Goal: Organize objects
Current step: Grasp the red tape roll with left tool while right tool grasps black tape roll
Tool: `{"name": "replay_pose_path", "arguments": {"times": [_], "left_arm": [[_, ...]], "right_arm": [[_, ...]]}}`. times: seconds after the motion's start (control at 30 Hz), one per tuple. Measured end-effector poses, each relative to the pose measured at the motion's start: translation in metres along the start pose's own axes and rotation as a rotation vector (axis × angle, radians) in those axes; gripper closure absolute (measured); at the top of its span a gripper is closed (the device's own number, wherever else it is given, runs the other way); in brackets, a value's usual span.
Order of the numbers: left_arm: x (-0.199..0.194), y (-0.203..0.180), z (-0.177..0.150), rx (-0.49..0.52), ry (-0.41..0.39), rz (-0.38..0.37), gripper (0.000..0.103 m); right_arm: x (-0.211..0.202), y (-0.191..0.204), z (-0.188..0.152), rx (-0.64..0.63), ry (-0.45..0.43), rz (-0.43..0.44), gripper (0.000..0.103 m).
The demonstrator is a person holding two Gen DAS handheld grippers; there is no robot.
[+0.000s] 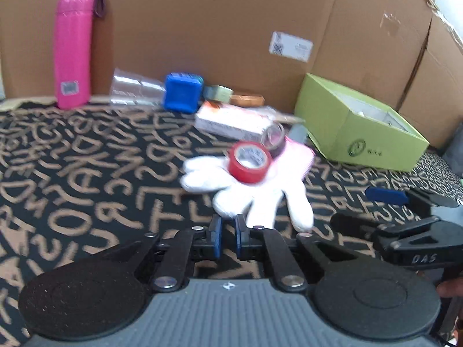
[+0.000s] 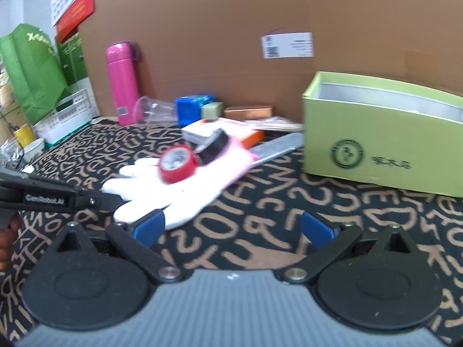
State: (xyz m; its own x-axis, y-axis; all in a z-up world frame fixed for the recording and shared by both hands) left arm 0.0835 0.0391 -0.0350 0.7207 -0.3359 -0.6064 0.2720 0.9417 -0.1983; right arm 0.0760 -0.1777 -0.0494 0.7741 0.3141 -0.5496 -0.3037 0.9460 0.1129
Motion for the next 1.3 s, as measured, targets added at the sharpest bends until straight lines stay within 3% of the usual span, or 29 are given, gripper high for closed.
{"name": "replay_pose_path", "arguments": {"times": [0.17, 0.23, 0.3, 0.37, 0.4, 0.43, 0.5, 0.63, 0.7, 0.8, 0.83, 0.87, 0.97, 1.07, 1.23, 1.3], "left_arm": [[-0.009, 0.014, 0.006, -0.089, -0.062, 0.015, 0.069], [-0.010, 0.016, 0.008, -0.120, -0.067, -0.007, 0.068], [-0.008, 0.015, 0.013, -0.131, -0.072, -0.022, 0.068], [-0.003, 0.011, 0.017, -0.117, -0.079, -0.032, 0.068], [0.001, 0.009, 0.019, -0.106, -0.080, -0.035, 0.068], [0.006, 0.005, 0.022, -0.095, -0.077, -0.039, 0.068], [0.017, -0.002, 0.027, -0.077, -0.068, -0.061, 0.068], [0.040, -0.024, 0.037, -0.004, -0.052, -0.100, 0.068], [0.054, -0.034, 0.042, 0.057, -0.050, -0.081, 0.068], [0.070, -0.041, 0.046, 0.148, -0.065, -0.033, 0.056], [0.074, -0.042, 0.047, 0.168, -0.070, -0.012, 0.046], [0.077, -0.040, 0.048, 0.180, -0.070, 0.010, 0.044], [0.084, -0.033, 0.047, 0.184, -0.046, 0.027, 0.046], [0.083, -0.023, 0.045, 0.142, -0.022, -0.030, 0.052], [0.064, -0.020, 0.039, 0.191, 0.025, -0.080, 0.053], [0.057, -0.020, 0.034, 0.234, 0.035, -0.083, 0.053]], "right_arm": [[0.030, 0.025, 0.015, -0.049, 0.026, 0.041, 0.004], [0.044, 0.030, 0.021, -0.041, 0.034, 0.048, 0.005], [0.057, 0.033, 0.025, -0.022, 0.060, 0.077, 0.014], [0.061, 0.036, 0.022, -0.057, 0.071, 0.038, 0.058], [0.059, 0.036, 0.021, -0.081, 0.073, 0.020, 0.071], [0.054, 0.033, 0.019, -0.068, 0.074, 0.040, 0.079], [0.046, 0.026, 0.014, -0.041, 0.076, 0.057, 0.086], [0.029, 0.019, 0.004, -0.033, 0.073, 0.059, 0.087], [0.023, 0.017, 0.002, -0.035, 0.074, 0.062, 0.087], [0.016, 0.013, 0.005, -0.019, 0.052, 0.057, 0.085], [0.013, 0.009, 0.008, -0.012, 0.032, 0.043, 0.077], [0.012, 0.006, 0.011, -0.011, 0.018, 0.026, 0.066], [0.013, -0.002, 0.022, -0.032, -0.013, -0.016, 0.062], [0.023, -0.007, 0.034, -0.048, -0.030, -0.024, 0.060], [0.047, -0.007, 0.057, -0.062, -0.018, 0.010, 0.055], [0.057, 0.000, 0.066, -0.101, -0.020, 0.023, 0.048]]}}
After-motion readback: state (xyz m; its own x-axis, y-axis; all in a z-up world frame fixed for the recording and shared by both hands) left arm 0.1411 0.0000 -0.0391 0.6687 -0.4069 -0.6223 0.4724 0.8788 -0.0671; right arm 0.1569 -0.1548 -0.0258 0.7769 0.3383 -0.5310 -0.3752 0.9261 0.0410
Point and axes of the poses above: each gripper's, at about its wrist camera, not at the fingertips, and x roughly the way its jaws point, y to its left, z to its top, the point moved 3 cm from there along x, roughly the way its jaws point, and after that the axes turned 1 degree about -x, right-handed, at the moved point
